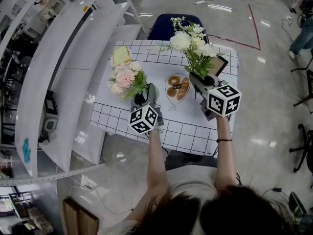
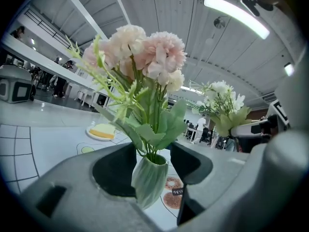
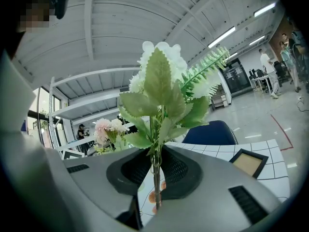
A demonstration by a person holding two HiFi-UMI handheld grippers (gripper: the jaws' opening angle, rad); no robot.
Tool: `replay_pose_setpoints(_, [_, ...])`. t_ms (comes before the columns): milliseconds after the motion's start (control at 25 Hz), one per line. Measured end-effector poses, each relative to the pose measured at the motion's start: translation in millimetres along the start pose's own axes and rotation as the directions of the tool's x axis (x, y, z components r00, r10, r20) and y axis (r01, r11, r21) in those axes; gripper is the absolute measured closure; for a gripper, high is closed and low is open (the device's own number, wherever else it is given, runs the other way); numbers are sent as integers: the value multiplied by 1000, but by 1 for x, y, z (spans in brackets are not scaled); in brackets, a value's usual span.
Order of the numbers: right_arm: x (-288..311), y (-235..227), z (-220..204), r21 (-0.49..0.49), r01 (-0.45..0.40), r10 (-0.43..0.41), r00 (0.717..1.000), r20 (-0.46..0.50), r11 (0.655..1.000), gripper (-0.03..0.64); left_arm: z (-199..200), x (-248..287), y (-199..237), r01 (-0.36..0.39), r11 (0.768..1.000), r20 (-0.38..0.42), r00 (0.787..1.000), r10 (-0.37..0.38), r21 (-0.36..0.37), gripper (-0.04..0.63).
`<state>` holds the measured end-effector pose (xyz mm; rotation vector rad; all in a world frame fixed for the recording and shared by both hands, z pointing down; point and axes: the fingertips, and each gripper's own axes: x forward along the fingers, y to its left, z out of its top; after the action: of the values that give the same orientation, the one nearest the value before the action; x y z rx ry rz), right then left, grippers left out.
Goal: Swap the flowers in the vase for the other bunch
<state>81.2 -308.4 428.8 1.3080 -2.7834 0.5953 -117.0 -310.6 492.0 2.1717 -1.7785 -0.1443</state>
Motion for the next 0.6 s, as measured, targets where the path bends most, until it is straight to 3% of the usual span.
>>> replay_pose_setpoints(200, [2, 1, -2, 2, 1, -1, 1000, -5, 1000, 566, 1, 0, 2, -1, 1000, 8, 1000, 1, -4, 388])
replay_pose_setpoints(360, [3, 0, -4, 8, -1, 1, 1000, -9, 1000, 566, 0, 0, 2, -1, 1000, 5, 1000, 1, 11, 444])
replay_pose_setpoints(600, [2, 1, -3, 12, 0, 0, 1000, -7, 1000, 566, 0, -1, 2, 8, 1000, 5, 1000, -8, 19, 467])
